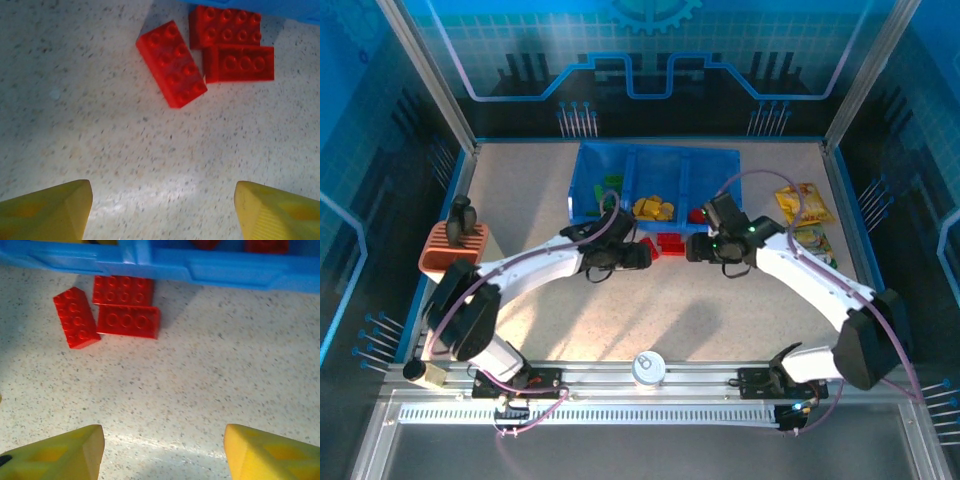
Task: Sort the legos into containers by color
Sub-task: Place the lego in the container, then pick up the lego from the center of the table.
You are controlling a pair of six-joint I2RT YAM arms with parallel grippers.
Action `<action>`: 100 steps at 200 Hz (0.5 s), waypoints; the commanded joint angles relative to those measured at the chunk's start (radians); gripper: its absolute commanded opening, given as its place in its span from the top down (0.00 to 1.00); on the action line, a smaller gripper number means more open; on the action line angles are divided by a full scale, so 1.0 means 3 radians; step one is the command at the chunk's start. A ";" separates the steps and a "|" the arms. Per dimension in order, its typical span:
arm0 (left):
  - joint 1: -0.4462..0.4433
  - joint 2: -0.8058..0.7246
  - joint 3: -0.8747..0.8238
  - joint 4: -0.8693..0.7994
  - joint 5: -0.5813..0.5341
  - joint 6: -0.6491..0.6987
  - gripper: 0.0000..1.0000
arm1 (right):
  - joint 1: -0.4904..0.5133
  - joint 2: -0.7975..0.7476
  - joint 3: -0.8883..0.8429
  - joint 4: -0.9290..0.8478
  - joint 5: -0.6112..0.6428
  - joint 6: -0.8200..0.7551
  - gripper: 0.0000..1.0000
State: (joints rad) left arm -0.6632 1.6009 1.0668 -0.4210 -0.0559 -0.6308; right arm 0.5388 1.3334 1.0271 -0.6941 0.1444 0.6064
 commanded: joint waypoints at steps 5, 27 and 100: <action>-0.0005 0.0323 0.0385 -0.0124 -0.0124 -0.0049 0.25 | -0.0072 -0.0278 -0.0284 0.0209 -0.0099 0.0131 0.34; -0.0007 0.0615 0.0666 -0.0239 -0.0200 -0.0034 0.27 | -0.0087 -0.0468 -0.0519 0.0237 -0.0108 0.0181 0.34; -0.0004 0.1170 0.1204 -0.0489 -0.0501 -0.0142 0.36 | -0.0124 -0.0916 -0.1101 0.0330 -0.0161 0.0336 0.35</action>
State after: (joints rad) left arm -0.6632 1.9015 1.3594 -0.5045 -0.1623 -0.6567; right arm 0.5156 1.0908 0.7238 -0.6216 0.1108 0.6754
